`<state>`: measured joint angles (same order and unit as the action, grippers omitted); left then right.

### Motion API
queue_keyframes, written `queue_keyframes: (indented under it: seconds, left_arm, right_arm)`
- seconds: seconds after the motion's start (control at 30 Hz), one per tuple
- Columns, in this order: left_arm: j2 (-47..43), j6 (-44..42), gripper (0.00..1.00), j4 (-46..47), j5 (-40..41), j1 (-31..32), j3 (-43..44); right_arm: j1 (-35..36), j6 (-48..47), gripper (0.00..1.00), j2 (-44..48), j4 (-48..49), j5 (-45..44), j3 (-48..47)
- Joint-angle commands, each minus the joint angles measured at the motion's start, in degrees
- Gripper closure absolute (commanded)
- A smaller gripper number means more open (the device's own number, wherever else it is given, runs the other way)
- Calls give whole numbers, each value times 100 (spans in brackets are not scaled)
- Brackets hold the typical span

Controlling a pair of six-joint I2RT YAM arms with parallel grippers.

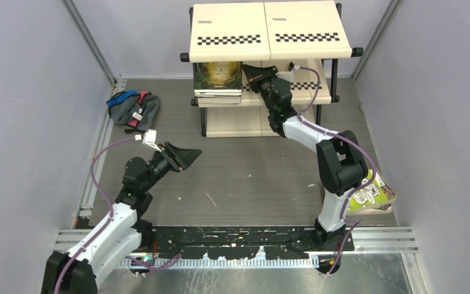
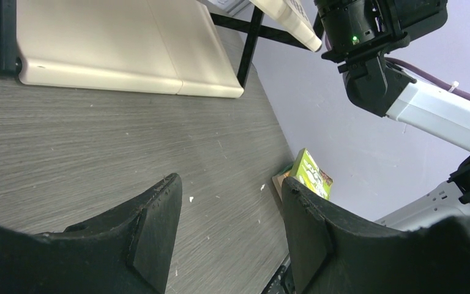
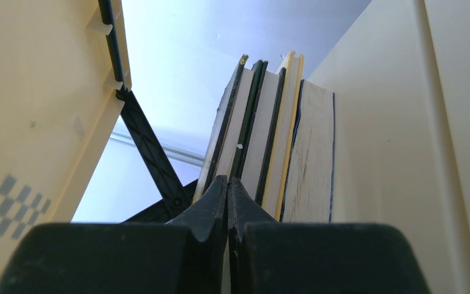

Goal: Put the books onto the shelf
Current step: Adjust the book on the shelf.

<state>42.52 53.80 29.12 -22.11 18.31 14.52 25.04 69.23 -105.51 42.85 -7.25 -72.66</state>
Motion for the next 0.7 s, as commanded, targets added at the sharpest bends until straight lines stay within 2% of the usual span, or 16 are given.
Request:
queue_keyframes:
  seconds: [0.0,0.67]
  left_arm:
    - [-162,16,39,93,-166,-99,-2]
    - [-230,117,39,75,-267,-196,-11]
  right_arm:
    - [80,-99,92,73,305,-113,-251]
    - [-3,-287,92,586,520,-532,281]
